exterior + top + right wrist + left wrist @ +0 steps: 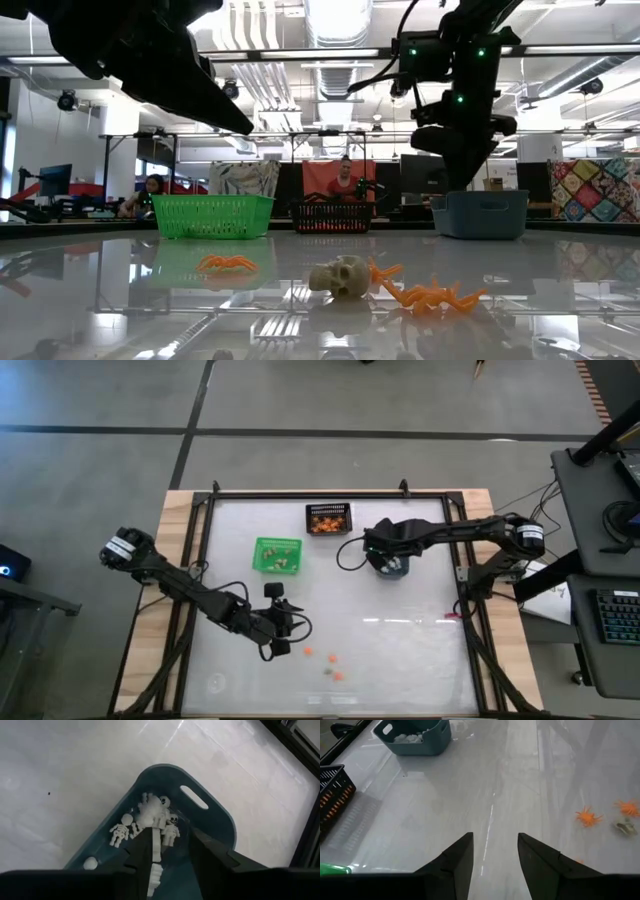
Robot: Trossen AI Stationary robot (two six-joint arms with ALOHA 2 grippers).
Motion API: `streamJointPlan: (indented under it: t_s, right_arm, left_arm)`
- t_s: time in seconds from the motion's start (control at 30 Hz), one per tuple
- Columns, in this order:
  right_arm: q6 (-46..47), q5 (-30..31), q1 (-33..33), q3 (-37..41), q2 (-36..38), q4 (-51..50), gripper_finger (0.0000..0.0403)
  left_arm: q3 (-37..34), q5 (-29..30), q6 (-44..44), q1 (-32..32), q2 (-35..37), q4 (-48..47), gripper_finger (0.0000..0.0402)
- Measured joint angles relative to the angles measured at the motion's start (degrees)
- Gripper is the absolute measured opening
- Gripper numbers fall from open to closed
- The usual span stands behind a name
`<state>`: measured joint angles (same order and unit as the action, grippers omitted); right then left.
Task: Sort Halloween decoration
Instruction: Put the orange spider toy into the black bin
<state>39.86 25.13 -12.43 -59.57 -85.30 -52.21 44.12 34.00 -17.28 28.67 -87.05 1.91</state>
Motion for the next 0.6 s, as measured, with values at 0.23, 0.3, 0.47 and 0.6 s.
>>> streamJointPlan:
  t_s: [0.23,0.3,0.47,0.6]
  right_arm:
    - [-0.7,-1.7,0.1,-0.5,0.0,0.0,0.0139]
    - [-1.0,-2.1,0.4,-1.2,0.1,0.1,0.0143]
    - [-2.1,-2.1,2.0,-2.8,1.0,0.2,0.014]
    - [-2.4,-1.9,4.2,-3.1,2.6,0.6,0.0137]
  left_arm:
    - [0.0,-6.5,-0.4,0.0,0.0,0.0,0.0136]
    - [0.0,-10.2,-1.2,0.0,0.0,-0.2,0.0137]
    - [0.0,-15.3,-1.3,0.1,0.0,-1.4,0.0137]
    - [0.0,-15.5,-1.3,0.6,0.0,-2.1,0.0137]
